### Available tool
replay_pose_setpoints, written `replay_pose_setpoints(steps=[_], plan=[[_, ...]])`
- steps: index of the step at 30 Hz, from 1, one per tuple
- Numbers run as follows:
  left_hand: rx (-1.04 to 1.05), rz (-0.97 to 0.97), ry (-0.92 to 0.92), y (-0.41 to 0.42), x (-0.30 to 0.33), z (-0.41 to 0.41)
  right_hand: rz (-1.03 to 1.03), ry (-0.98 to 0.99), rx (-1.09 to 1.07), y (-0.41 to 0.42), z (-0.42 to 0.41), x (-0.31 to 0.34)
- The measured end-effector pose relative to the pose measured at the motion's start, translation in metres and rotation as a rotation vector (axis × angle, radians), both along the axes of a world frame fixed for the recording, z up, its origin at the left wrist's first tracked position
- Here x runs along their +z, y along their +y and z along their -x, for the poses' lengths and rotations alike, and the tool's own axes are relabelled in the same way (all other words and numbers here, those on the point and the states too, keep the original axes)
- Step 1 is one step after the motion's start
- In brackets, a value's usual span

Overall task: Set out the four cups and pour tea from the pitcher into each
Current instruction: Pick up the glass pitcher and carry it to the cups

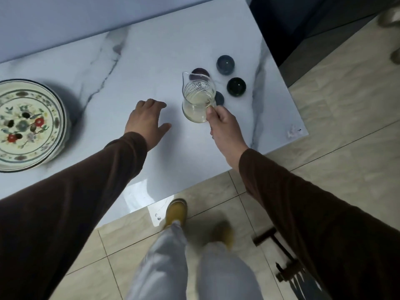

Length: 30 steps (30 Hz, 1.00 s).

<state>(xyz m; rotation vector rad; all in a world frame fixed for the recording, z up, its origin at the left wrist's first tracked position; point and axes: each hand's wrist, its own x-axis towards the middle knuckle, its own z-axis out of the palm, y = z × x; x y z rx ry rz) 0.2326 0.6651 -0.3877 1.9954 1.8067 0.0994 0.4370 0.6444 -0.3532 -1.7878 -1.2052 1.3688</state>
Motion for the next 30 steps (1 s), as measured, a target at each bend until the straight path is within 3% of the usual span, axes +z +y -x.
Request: replay_pose_setpoints(steps=[14, 30], plan=[[0.179, -0.006, 0.035, 0.053, 0.002, -0.102, -0.064, 0.040, 0.213, 0.088, -0.106, -0.010], [0.411, -0.042, -0.042, 0.098, -0.018, -0.120, -0.254, -0.100, 0.477, 0.197, -0.130, -0.013]])
